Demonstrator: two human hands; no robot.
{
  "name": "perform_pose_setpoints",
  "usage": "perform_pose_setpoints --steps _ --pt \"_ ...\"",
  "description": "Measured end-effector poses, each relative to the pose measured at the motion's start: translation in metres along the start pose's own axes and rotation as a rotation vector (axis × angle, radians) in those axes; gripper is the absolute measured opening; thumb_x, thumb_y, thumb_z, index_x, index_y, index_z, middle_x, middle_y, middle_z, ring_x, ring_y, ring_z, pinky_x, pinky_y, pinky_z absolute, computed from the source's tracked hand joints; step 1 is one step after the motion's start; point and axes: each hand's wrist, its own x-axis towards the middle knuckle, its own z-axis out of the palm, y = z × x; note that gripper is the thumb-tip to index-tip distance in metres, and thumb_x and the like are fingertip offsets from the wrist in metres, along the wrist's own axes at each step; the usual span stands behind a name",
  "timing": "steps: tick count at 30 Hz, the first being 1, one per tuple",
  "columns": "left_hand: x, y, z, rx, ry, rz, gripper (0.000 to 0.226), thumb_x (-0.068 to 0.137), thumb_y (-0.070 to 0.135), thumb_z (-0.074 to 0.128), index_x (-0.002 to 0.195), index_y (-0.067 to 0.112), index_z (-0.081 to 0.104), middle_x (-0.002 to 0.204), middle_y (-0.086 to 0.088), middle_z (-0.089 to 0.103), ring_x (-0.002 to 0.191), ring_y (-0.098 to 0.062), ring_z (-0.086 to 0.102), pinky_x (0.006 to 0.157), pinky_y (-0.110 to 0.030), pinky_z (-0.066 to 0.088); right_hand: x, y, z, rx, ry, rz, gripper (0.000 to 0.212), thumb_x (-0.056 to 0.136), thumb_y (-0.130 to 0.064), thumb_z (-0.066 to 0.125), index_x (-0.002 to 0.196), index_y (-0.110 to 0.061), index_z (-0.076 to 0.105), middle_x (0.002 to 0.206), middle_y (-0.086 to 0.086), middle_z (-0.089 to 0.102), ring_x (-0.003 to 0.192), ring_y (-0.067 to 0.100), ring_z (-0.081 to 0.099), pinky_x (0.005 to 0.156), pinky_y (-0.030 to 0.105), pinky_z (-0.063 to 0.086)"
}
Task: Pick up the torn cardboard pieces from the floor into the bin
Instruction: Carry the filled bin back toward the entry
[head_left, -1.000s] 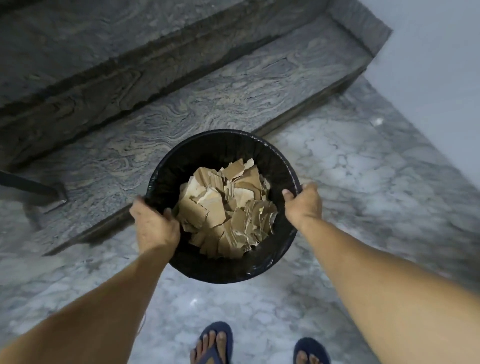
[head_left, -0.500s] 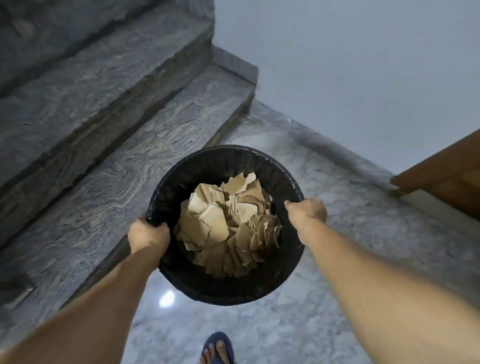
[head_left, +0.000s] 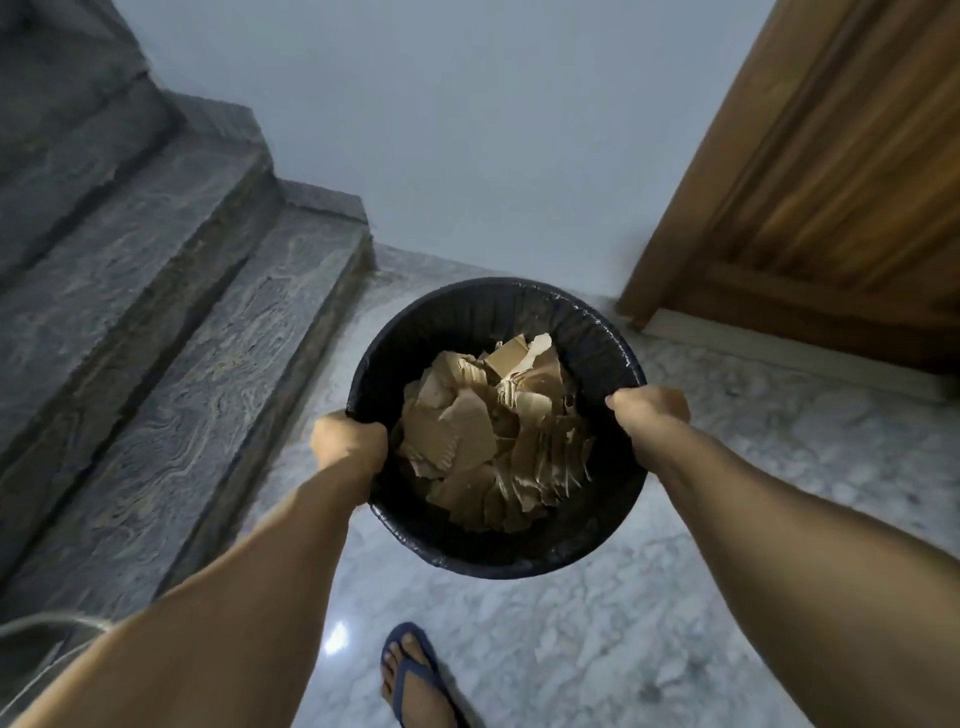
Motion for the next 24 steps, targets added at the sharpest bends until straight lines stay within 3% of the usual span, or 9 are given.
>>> perform_pose_setpoints --steps 6,9,14,19,22,24 --pt "-0.083 0.045 0.008 0.029 -0.090 0.108 0.009 0.079 0.002 0.057 0.088 0.002 0.060 0.084 -0.017 0.060 0.076 -0.032 0.057 0.066 -0.033 0.047 -0.013 0.014 -0.111 0.057 0.056 -0.025 0.042 0.077 -0.013 0.073 0.116 0.003 0.064 0.116 0.016 0.068 0.105 0.034 0.066 0.078 0.030 0.051" --pt "-0.125 0.065 0.011 0.049 -0.139 0.178 0.007 0.079 0.000 0.056 0.084 0.000 0.060 0.073 -0.014 0.058 0.072 -0.032 0.057 0.062 -0.032 0.044 -0.020 0.028 -0.163 0.112 0.073 -0.014 0.037 0.079 -0.011 0.070 0.113 0.004 0.066 0.111 0.018 0.068 0.097 0.034 0.065 0.072 0.030 0.050" --pt "-0.186 0.090 0.018 0.081 -0.231 0.279 0.013 0.078 -0.001 0.054 0.086 0.000 0.064 0.075 -0.017 0.061 0.071 -0.033 0.060 0.061 -0.034 0.049 -0.037 0.057 -0.241 0.224 0.090 0.063 0.034 0.082 -0.007 0.065 0.113 0.007 0.060 0.106 0.019 0.065 0.089 0.030 0.060 0.070 0.028 0.046" --pt "-0.233 0.106 0.026 0.180 -0.324 0.356 0.008 0.078 0.000 0.055 0.083 0.002 0.061 0.074 -0.016 0.060 0.074 -0.033 0.062 0.064 -0.035 0.052 -0.061 0.086 -0.298 0.258 0.182 0.148 0.027 0.089 -0.015 0.066 0.100 0.007 0.055 0.075 0.010 0.055 0.075 0.025 0.055 0.068 0.031 0.045" --pt "-0.253 0.112 0.032 0.231 -0.417 0.391 0.013 0.078 0.001 0.056 0.089 0.000 0.062 0.075 -0.016 0.060 0.078 -0.035 0.065 0.065 -0.038 0.055 -0.083 0.101 -0.325 0.267 0.250 0.175 0.035 0.086 -0.018 0.069 0.111 0.005 0.061 0.092 0.013 0.062 0.081 0.025 0.056 0.068 0.031 0.046" --pt "-0.266 0.115 0.034 0.267 -0.468 0.413 0.013 0.079 0.001 0.057 0.091 0.000 0.061 0.074 -0.015 0.060 0.076 -0.035 0.064 0.061 -0.035 0.053 -0.094 0.115 -0.337 0.305 0.308 0.218 0.037 0.082 -0.016 0.073 0.108 0.007 0.061 0.098 0.017 0.066 0.078 0.027 0.059 0.064 0.031 0.047"
